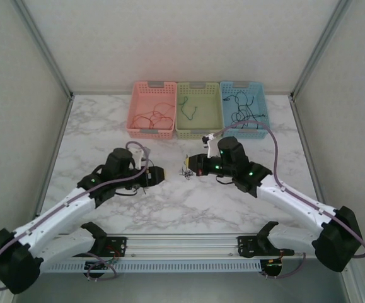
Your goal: Untangle the cables
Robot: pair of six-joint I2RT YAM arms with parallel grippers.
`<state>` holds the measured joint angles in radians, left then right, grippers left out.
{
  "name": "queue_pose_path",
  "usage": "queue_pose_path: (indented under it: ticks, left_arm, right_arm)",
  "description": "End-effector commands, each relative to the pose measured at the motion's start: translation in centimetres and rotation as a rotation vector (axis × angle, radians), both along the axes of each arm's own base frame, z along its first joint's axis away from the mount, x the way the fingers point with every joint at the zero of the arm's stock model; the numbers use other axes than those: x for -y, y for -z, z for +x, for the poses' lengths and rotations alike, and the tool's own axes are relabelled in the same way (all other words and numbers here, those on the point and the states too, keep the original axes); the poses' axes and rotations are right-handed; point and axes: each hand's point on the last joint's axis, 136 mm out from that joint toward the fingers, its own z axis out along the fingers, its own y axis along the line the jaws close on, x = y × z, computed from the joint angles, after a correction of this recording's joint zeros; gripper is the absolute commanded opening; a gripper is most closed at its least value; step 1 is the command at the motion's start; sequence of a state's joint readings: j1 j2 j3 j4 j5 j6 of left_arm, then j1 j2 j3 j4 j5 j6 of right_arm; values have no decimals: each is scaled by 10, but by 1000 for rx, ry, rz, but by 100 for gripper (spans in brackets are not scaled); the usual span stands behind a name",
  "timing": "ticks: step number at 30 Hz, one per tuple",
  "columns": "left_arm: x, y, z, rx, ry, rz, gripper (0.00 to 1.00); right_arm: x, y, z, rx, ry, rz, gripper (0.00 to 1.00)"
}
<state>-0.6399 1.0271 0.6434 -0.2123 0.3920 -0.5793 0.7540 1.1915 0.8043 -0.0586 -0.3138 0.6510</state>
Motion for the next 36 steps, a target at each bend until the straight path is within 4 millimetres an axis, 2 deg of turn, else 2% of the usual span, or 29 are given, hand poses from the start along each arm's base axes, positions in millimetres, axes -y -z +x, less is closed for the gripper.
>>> queue_pose_path:
  ticks: [1, 4, 9, 13, 17, 24, 30, 36]
  left_arm:
    - [8, 2, 11, 24, -3, -9, 59]
    - [6, 23, 14, -11, -15, 38, 57]
    - [10, 52, 16, -63, -20, 62, 55]
    - [15, 66, 16, -92, -10, 76, 54]
    - [23, 75, 15, -108, 18, 96, 54]
    - [52, 75, 20, -101, 96, 118, 54]
    - [79, 60, 46, -70, 145, 143, 54]
    - [109, 76, 58, -145, 192, 99, 49]
  right_arm:
    - [5, 23, 11, -45, 67, -57, 0]
    - [27, 65, 23, -119, 161, -157, 0]
    - [61, 138, 20, -262, 249, -260, 0]
    - [83, 175, 12, -316, 298, -314, 0]
    - [93, 185, 11, -328, 314, -334, 0]
    - [92, 179, 14, -308, 305, -313, 0]
    - [92, 181, 14, -312, 304, -308, 0]
    - [94, 178, 13, -305, 305, -306, 0]
